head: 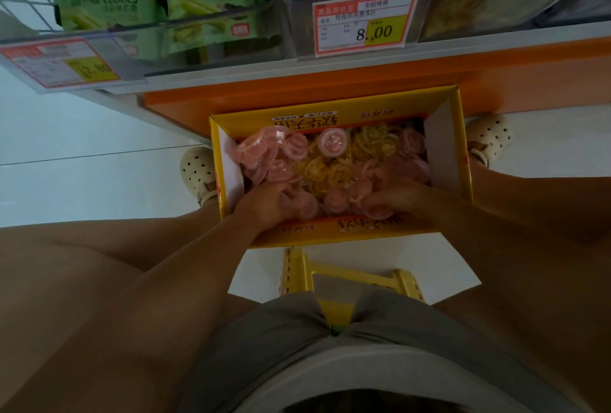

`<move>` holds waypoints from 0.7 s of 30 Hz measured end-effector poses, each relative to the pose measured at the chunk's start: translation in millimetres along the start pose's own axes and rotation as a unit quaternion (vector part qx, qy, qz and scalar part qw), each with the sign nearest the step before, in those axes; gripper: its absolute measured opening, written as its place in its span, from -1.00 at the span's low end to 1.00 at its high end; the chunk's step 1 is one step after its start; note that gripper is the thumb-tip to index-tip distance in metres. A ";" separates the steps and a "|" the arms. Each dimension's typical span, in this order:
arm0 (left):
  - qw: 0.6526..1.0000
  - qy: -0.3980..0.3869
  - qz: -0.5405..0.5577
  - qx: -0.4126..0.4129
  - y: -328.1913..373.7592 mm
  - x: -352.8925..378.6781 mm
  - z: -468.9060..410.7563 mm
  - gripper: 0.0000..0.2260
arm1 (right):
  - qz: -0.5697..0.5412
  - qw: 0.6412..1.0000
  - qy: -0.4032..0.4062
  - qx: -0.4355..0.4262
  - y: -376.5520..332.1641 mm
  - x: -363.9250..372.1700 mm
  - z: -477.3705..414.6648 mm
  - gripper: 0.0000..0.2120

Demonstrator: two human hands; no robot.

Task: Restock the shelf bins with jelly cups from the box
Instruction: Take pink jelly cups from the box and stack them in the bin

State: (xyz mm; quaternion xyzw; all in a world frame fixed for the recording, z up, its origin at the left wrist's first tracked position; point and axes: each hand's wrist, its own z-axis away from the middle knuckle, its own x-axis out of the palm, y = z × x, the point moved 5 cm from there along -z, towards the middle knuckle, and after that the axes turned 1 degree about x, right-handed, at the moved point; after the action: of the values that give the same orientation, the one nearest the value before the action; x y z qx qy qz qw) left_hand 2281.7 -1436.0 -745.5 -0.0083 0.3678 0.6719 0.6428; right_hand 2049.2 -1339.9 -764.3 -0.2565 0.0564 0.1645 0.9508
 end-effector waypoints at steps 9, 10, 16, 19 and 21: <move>0.992 0.066 -0.100 0.031 8.3 11.7 -2.0 -0.47 | -0.033 0.999 -0.017 0.024 -1.8 3.8 1.5 -0.40; 0.989 0.081 -0.113 0.039 12.9 12.7 -2.1 -0.50 | -0.039 0.999 -0.020 0.023 -1.5 4.4 2.7 -0.39; 0.975 0.129 -0.175 0.042 26.6 19.2 -8.1 -0.65 | -0.058 0.997 -0.037 0.026 0.0 6.6 5.9 -0.29; 0.974 0.129 -0.182 0.037 27.9 25.0 -12.3 -0.68 | -0.053 0.998 -0.028 0.024 3.0 5.1 4.3 -0.33; 0.974 0.117 -0.190 0.027 28.4 27.6 -14.8 -0.68 | -0.058 0.998 -0.014 0.032 2.1 4.1 6.3 -0.33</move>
State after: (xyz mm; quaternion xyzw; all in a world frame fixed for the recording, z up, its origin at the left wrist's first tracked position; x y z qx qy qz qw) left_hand 2245.4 -1417.1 -755.9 -0.1392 0.4503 0.5219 0.7110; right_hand 2052.4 -1333.8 -760.6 -0.2264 0.0336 0.1102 0.9672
